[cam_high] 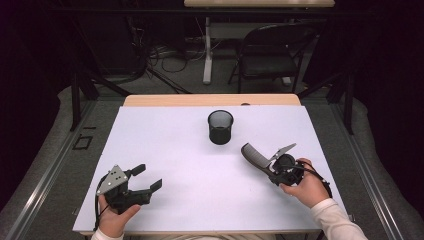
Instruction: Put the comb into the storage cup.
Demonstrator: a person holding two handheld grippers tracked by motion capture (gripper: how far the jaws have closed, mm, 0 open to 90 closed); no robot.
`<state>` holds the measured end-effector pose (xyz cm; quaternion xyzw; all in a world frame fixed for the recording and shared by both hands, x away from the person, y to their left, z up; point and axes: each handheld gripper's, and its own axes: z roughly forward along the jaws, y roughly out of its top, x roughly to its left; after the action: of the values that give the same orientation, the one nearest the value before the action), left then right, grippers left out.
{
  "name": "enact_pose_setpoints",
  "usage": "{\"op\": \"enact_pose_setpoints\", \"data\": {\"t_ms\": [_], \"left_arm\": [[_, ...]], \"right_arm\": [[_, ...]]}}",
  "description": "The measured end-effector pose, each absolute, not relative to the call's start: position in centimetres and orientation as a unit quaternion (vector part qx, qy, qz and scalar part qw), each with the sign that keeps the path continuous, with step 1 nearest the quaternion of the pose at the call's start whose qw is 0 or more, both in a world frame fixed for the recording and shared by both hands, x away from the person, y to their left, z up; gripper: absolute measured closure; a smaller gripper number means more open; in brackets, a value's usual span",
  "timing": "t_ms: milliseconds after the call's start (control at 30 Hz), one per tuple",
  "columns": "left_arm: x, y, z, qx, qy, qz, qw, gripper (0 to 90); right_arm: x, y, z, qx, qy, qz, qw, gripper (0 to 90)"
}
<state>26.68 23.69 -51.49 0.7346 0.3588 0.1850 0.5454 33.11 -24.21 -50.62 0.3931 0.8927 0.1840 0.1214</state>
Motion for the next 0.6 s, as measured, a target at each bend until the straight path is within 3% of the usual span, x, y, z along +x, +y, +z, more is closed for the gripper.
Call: {"op": "enact_pose_setpoints", "data": {"t_ms": [600], "left_arm": [[26.6, 23.8, -51.2, 0.728, 0.364, 0.184, 0.551, 24.8]], "right_arm": [[31.5, -23.0, -49.7, 0.383, 0.879, 0.236, 0.157, 72.9]]}}
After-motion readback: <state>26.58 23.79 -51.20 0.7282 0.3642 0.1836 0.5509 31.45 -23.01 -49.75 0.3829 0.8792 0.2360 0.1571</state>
